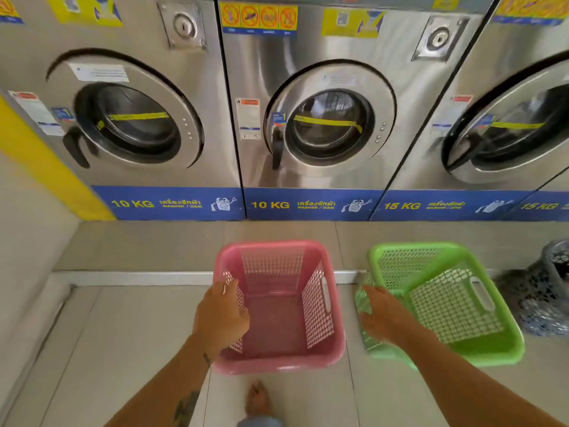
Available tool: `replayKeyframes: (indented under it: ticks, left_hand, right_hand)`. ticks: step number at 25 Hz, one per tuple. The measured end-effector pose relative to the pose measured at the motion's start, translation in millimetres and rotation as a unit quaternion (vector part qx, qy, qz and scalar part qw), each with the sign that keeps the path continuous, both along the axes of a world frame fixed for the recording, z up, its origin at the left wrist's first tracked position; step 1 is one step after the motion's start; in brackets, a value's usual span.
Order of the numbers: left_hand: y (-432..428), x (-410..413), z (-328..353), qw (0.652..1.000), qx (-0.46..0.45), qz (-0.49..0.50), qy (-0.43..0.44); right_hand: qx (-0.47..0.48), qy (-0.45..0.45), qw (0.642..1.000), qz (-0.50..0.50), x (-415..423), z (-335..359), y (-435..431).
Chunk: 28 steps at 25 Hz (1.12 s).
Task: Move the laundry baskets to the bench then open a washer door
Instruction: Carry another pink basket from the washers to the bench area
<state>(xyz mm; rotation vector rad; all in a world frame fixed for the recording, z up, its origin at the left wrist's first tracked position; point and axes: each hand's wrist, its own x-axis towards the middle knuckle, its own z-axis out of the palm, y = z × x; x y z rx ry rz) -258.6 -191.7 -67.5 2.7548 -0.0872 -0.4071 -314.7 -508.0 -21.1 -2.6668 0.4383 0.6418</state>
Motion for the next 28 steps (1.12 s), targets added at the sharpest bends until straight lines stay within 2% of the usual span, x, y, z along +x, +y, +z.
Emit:
replayKeyframes:
  ticks: [4, 8, 12, 15, 18, 21, 28]
  left_hand:
    - [13, 51, -78, 0.997, 0.054, -0.036, -0.04]
    - [27, 78, -175, 0.992, 0.117, -0.031, -0.043]
    - [38, 84, -244, 0.993, 0.11, -0.006, -0.033]
    - [45, 84, -270, 0.995, 0.095, -0.005, -0.014]
    - [45, 86, -268, 0.997, 0.075, 0.005, -0.013]
    - [47, 91, -239, 0.997, 0.051, 0.035, -0.041]
    - [60, 13, -80, 0.99, 0.045, 0.128, -0.049]
  right_hand:
    - [0.015, 0.024, 0.999, -0.032, 56, -88, 4]
    - [0.02, -0.023, 0.999, -0.009, 98, -199, 13]
    - [-0.033, -0.049, 0.998, 0.004, 109, -273, 11]
    - [-0.067, -0.055, 0.996, 0.033, 107, -299, 8]
    - [-0.073, -0.059, 0.994, 0.056, 117, -296, 5]
    - [-0.072, -0.076, 0.992, 0.076, 140, -263, 2]
    - [-0.033, -0.135, 0.973, 0.183, 137, -111, 19]
